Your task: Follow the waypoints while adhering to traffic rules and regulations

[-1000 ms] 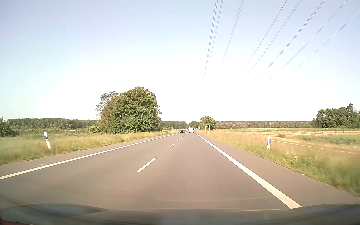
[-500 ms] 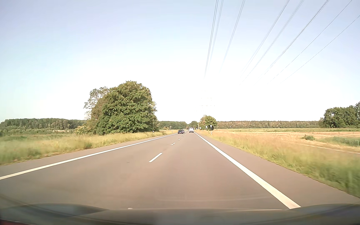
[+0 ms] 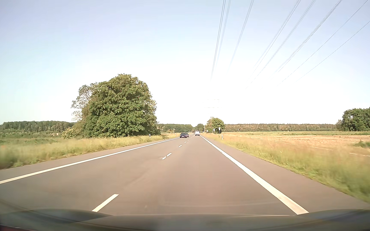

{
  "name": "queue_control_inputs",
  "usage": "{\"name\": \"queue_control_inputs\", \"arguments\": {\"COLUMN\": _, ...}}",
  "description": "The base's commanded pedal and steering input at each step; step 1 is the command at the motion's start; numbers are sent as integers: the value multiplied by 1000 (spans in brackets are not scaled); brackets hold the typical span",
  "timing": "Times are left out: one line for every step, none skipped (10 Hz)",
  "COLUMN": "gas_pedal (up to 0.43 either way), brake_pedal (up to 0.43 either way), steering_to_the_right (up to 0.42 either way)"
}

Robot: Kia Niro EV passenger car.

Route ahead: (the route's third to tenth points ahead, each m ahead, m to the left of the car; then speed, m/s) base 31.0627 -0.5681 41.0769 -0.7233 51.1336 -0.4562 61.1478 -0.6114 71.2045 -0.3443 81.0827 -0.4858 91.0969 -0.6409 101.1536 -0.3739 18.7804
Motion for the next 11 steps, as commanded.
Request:
{"name": "queue_control_inputs", "arguments": {"gas_pedal": 169, "brake_pedal": 24, "steering_to_the_right": -1}}
{"name": "queue_control_inputs", "arguments": {"gas_pedal": 169, "brake_pedal": 30, "steering_to_the_right": -1}}
{"name": "queue_control_inputs", "arguments": {"gas_pedal": 169, "brake_pedal": 24, "steering_to_the_right": -1}}
{"name": "queue_control_inputs", "arguments": {"gas_pedal": 169, "brake_pedal": 24, "steering_to_the_right": -1}}
{"name": "queue_control_inputs", "arguments": {"gas_pedal": 169, "brake_pedal": 30, "steering_to_the_right": -1}}
{"name": "queue_control_inputs", "arguments": {"gas_pedal": 169, "brake_pedal": 30, "steering_to_the_right": 0}}
{"name": "queue_control_inputs", "arguments": {"gas_pedal": 169, "brake_pedal": 30, "steering_to_the_right": 0}}
{"name": "queue_control_inputs", "arguments": {"gas_pedal": 169, "brake_pedal": 30, "steering_to_the_right": 0}}
{"name": "queue_control_inputs", "arguments": {"gas_pedal": 169, "brake_pedal": 30, "steering_to_the_right": 0}}
{"name": "queue_control_inputs", "arguments": {"gas_pedal": 169, "brake_pedal": 30, "steering_to_the_right": 0}}
{"name": "queue_control_inputs", "arguments": {"gas_pedal": 169, "brake_pedal": 30, "steering_to_the_right": 0}}
